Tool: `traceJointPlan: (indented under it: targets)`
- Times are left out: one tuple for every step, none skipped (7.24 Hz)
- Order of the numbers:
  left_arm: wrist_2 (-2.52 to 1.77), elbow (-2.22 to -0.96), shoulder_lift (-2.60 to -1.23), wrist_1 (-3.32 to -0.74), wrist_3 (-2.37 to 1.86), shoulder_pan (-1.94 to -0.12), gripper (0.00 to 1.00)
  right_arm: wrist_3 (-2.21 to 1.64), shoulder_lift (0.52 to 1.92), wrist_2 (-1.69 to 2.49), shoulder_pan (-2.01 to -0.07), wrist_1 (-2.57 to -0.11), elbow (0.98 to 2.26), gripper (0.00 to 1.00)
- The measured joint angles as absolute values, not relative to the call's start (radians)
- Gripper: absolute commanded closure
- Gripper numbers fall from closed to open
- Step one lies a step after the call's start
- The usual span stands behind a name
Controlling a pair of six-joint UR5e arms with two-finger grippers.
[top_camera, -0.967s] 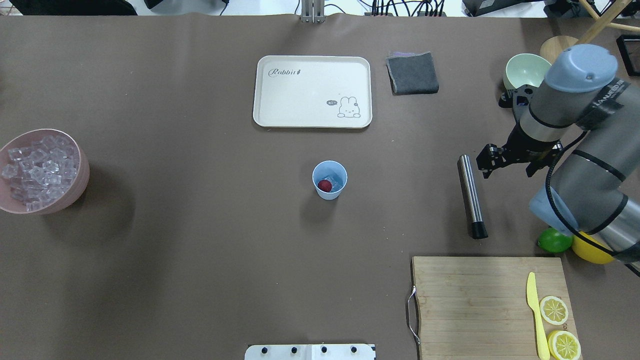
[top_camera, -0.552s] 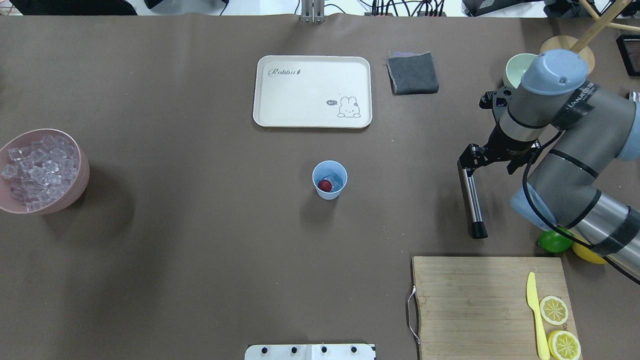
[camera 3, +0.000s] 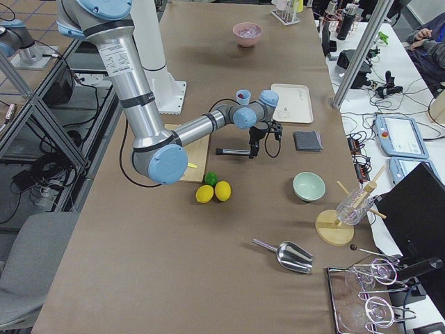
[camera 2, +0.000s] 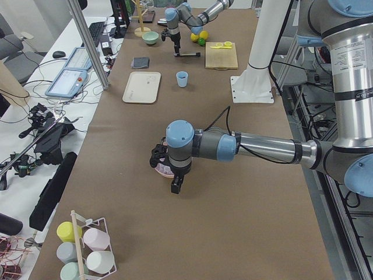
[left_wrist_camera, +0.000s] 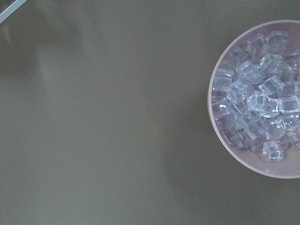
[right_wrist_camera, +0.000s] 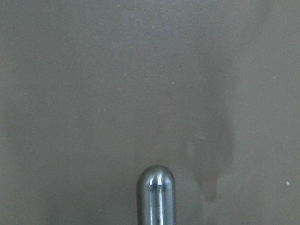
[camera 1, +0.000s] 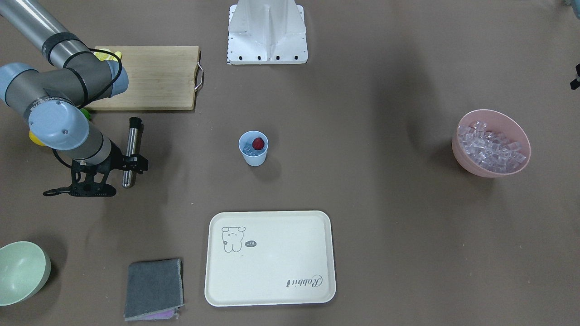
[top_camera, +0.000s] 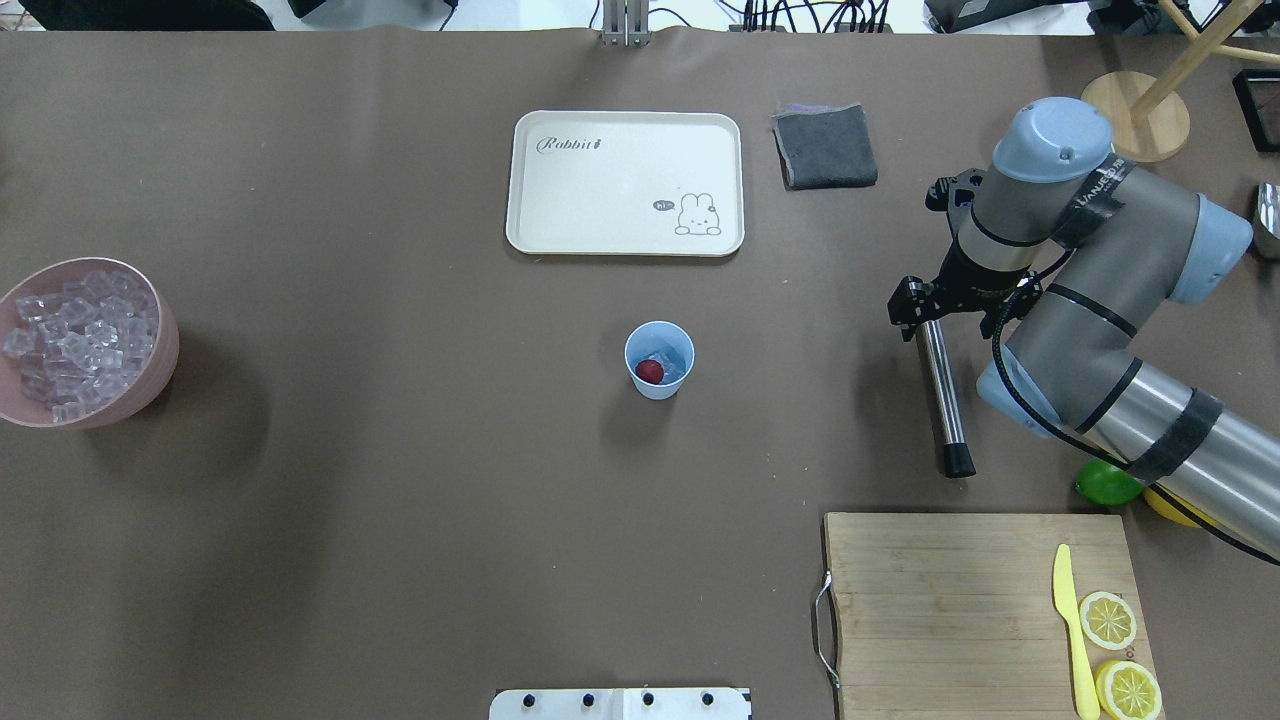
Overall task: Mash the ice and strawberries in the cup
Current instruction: 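Close the right gripper on the metal rod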
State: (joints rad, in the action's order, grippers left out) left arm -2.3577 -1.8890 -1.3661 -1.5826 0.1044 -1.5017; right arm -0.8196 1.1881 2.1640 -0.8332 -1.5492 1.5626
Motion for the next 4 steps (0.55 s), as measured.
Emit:
traceJointPlan:
  targets:
    - [-2.358,-1.889,-1.365,-1.586,0.104,-1.502,0.01,-0.822,1.191,2.165,-0.829,-1.548,1.565,0.13]
    - [-2.358,-1.889,-1.364,-1.587,0.104,-1.502,0.01,-0.822,1.193,2.166,-0.825,-1.548,1.567,0.15]
    - [-2.358,-1.890,-1.364,-1.587,0.104,-1.502,0.01,-0.822,1.193,2.166,-0.821,-1.548,1.567,0.19]
    - [-2.358,-1.890,-1.364,-1.588,0.104,-1.502,0.01,-0.822,1.193,2.165,-0.817,-1.548,1.567,0.20]
